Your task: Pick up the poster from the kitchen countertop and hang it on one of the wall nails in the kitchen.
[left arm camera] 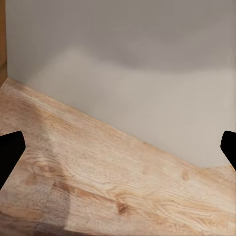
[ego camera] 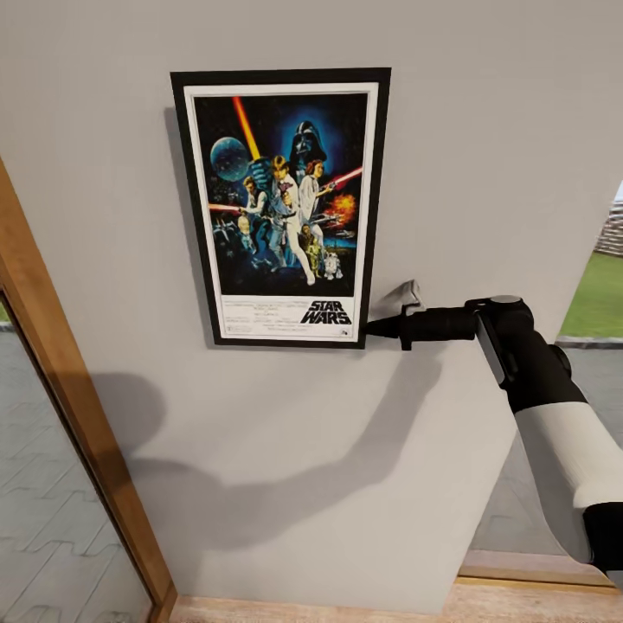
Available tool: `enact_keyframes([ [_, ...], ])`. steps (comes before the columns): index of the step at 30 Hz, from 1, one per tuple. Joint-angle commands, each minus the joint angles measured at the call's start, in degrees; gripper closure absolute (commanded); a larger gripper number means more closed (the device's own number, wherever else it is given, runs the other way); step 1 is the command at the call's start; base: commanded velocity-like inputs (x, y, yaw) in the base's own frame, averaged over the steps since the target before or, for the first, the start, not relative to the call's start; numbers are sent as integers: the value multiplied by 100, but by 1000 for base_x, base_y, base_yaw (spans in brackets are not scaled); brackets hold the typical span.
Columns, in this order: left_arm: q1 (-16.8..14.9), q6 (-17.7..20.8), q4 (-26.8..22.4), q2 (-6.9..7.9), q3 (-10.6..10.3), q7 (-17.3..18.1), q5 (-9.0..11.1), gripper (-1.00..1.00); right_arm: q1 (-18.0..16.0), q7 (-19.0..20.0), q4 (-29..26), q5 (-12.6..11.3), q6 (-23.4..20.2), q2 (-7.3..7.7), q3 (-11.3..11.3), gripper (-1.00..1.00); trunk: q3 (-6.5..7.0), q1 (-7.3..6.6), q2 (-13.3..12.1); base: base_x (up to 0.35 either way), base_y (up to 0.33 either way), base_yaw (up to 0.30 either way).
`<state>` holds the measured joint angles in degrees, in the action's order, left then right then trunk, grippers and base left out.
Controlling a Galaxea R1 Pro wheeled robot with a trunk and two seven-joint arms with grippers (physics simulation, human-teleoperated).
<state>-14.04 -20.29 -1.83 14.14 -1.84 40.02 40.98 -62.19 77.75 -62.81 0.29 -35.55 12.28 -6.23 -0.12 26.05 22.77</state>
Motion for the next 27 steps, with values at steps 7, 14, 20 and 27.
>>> enact_keyframes([
  [7,-2,-28,7,1,-18,15,16,-100,286,-485,1,-152,-315,-191,34,-100,-4,-27,15,0,0,0],
  [14,-2,-28,7,1,-16,15,16,-100,286,-488,6,-152,-321,-191,50,-100,-4,-27,15,0,0,0],
  [20,-2,-28,7,1,-18,15,16,-100,286,-488,9,-151,-321,-191,51,-100,-4,-27,15,0,0,0],
  [27,-2,-28,7,1,-18,15,16,-100,286,-488,6,-152,-321,-191,51,-100,-4,-27,15,-84,-63,0],
])
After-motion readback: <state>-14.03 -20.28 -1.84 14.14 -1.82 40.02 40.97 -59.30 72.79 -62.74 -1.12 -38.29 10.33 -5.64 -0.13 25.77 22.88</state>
